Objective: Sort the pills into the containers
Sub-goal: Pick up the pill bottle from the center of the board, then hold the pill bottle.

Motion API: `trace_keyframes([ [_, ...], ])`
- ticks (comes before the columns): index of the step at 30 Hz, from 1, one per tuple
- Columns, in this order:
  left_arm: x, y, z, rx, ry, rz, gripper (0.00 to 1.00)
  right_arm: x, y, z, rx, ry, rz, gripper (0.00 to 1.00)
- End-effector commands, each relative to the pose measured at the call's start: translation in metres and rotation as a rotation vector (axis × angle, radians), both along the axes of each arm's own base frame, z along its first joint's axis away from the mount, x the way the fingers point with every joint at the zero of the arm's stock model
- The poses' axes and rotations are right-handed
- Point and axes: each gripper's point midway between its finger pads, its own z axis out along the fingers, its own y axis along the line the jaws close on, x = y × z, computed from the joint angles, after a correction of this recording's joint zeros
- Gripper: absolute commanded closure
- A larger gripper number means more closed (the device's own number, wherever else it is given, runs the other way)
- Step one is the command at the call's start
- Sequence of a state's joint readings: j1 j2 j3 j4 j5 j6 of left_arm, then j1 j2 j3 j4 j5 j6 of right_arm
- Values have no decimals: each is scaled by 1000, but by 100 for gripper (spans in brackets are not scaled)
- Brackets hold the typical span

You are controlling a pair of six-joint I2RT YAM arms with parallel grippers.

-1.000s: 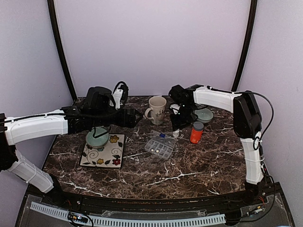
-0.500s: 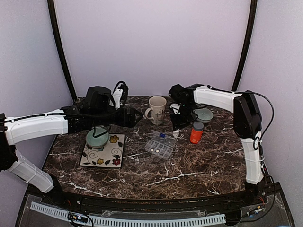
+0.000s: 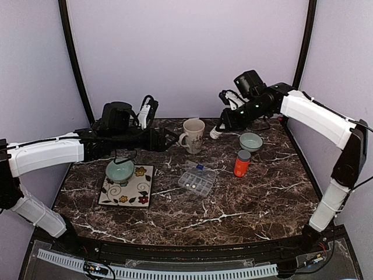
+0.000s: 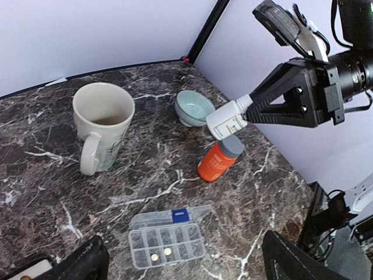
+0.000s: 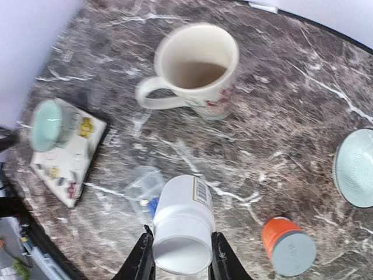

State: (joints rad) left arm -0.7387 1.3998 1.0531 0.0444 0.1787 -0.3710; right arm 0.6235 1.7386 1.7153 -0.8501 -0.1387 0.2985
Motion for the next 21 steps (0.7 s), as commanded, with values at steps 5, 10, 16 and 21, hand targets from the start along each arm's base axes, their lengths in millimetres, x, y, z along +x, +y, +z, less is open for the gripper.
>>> trace_keyframes([
  [5,-18,-32,56,-301,-18,-290,13,-53,34,61,373,-9,149,85],
  [10,-29,-45,68,-379,-7,-416,18,-75,45,86,517,-17,213,85],
  [16,-43,-50,78,-459,11,-533,25,-87,52,101,618,-4,255,85],
  [21,-45,-53,80,-486,25,-566,28,-91,60,103,652,15,278,85],
])
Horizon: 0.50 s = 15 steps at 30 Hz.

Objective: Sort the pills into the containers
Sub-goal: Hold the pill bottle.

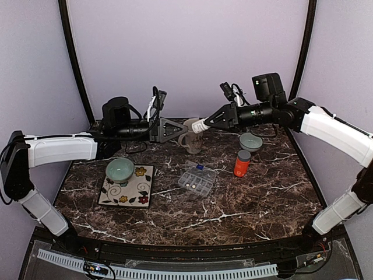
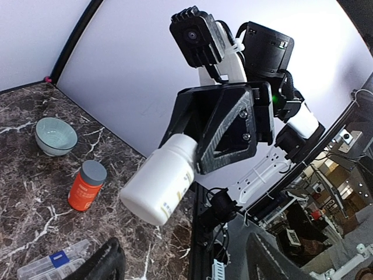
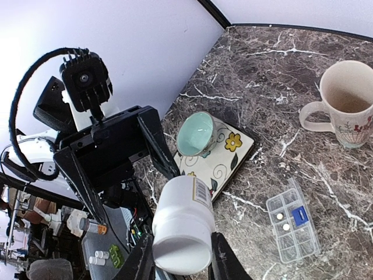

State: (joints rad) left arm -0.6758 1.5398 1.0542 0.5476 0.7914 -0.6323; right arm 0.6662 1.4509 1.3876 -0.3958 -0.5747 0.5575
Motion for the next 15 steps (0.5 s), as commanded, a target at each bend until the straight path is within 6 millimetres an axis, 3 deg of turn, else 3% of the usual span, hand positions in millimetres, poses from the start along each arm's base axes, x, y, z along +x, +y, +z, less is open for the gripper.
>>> trace_keyframes([
  [1,-9,-1,24,-80,-36,-79,30,-11,12,23,107,-21,61,85],
  [15,-3,-2,25,-107,-25,-86,31,-17,27,27,180,19,120,86],
])
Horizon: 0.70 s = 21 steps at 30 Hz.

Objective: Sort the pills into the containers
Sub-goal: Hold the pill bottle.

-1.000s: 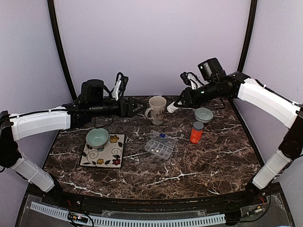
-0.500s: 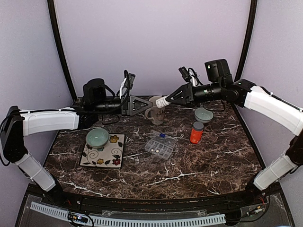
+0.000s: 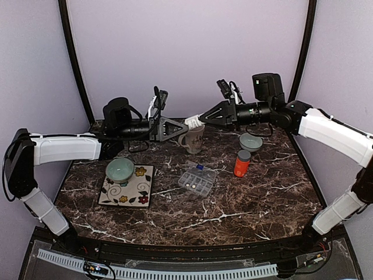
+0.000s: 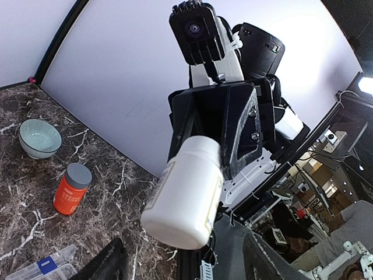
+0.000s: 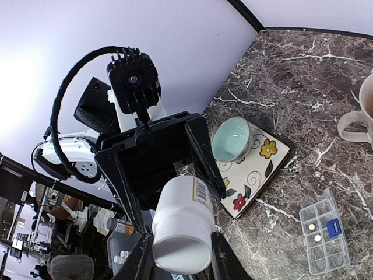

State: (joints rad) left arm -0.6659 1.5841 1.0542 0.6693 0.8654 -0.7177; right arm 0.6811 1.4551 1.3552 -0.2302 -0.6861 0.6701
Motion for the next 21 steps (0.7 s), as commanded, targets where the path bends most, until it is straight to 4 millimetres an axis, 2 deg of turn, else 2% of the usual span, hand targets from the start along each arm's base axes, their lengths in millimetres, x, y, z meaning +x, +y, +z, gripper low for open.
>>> trace_keyframes([
  [1,-1,2,22,-59,-49,-23,31,-6,10,6,45,-12,44,86],
  [6,-2,0,25,-71,-50,-40,34,-6,14,3,57,0,54,86],
  [15,-4,-1,26,-80,-52,-58,47,-5,20,0,76,17,73,87],
  [21,-6,0,28,-88,-59,-67,62,-5,22,-4,76,30,84,87],
])
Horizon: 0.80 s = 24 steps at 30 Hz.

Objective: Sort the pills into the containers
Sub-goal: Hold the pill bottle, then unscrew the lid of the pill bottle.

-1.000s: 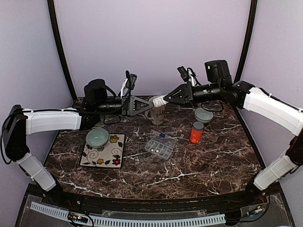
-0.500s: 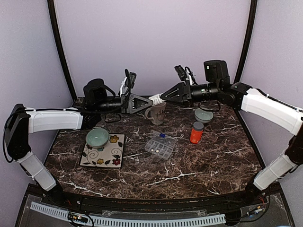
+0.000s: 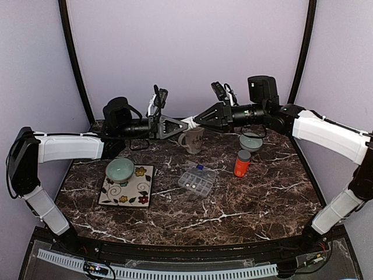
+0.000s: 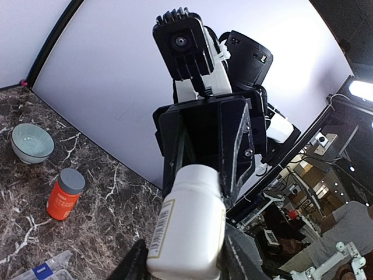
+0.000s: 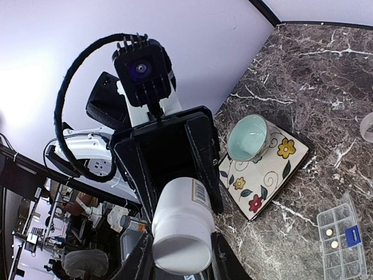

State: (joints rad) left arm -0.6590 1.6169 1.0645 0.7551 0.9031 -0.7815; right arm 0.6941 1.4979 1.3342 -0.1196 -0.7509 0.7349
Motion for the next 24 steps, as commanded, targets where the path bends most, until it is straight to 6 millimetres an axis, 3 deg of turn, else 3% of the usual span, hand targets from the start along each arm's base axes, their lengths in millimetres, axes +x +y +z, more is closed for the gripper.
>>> trace_keyframes([
  [1,-7,2,23,-54,-72,-33,64,-2,7,-2,24,-8,26,87],
  [4,-8,2,25,-62,-74,-45,72,-3,7,-5,21,0,33,88],
  [10,-14,5,30,-69,-79,-84,99,-7,5,-14,-31,-49,66,90],
  [24,-49,12,40,-66,11,-360,100,-29,-1,-37,-245,-416,167,90],
])
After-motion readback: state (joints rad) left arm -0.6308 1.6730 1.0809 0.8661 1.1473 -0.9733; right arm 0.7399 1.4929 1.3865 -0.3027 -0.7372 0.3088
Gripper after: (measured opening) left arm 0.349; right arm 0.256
